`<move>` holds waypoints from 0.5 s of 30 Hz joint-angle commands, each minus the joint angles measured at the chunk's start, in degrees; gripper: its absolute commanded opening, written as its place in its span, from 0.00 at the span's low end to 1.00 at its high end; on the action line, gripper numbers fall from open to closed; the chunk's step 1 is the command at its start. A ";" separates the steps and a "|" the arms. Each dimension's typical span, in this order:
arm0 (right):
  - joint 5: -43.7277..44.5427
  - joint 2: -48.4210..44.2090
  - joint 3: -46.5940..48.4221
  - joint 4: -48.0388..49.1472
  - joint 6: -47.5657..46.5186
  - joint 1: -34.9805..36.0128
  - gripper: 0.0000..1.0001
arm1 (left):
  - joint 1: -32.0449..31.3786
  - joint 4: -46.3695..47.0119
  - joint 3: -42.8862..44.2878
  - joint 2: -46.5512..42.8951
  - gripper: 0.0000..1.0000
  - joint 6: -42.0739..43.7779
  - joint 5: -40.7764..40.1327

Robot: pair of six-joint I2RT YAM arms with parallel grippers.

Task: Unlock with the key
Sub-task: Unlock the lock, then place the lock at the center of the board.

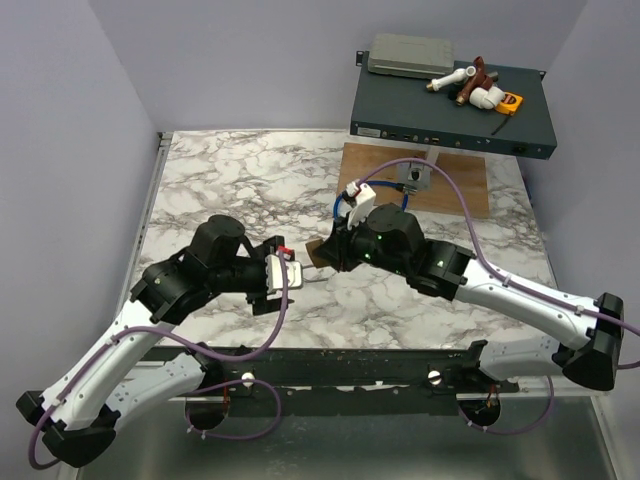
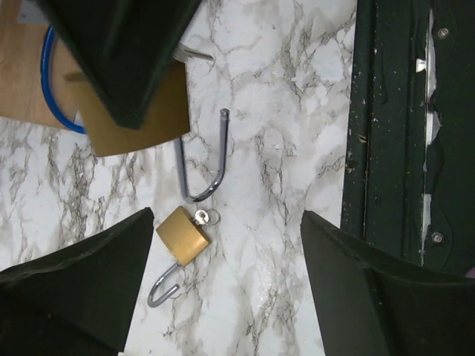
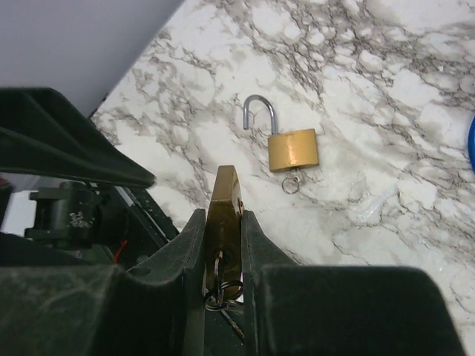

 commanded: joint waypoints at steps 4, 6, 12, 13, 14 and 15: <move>1.79 0.85 -8.67 11.72 4.43 0.17 0.01 | 6.87 -7.31 11.17 4.85 0.94 -5.41 -5.11; 1.33 0.76 -12.24 14.16 6.00 -0.08 0.01 | 10.94 -10.14 14.11 7.69 0.99 -7.56 -5.82; -3.41 1.67 -23.81 28.79 12.12 -2.60 0.01 | 22.62 -15.14 17.20 14.43 0.99 -9.86 -9.75; -3.84 1.99 -25.18 30.93 12.52 -3.02 0.01 | 24.06 -16.54 17.41 15.89 0.98 -9.77 -9.20; -3.93 2.45 -26.32 32.51 12.73 -3.26 0.01 | 25.36 -17.76 17.61 17.01 0.99 -9.42 -8.60; -4.00 2.96 -27.15 34.10 13.02 -3.70 0.01 | 26.24 -18.87 17.47 18.03 0.99 -8.69 -7.80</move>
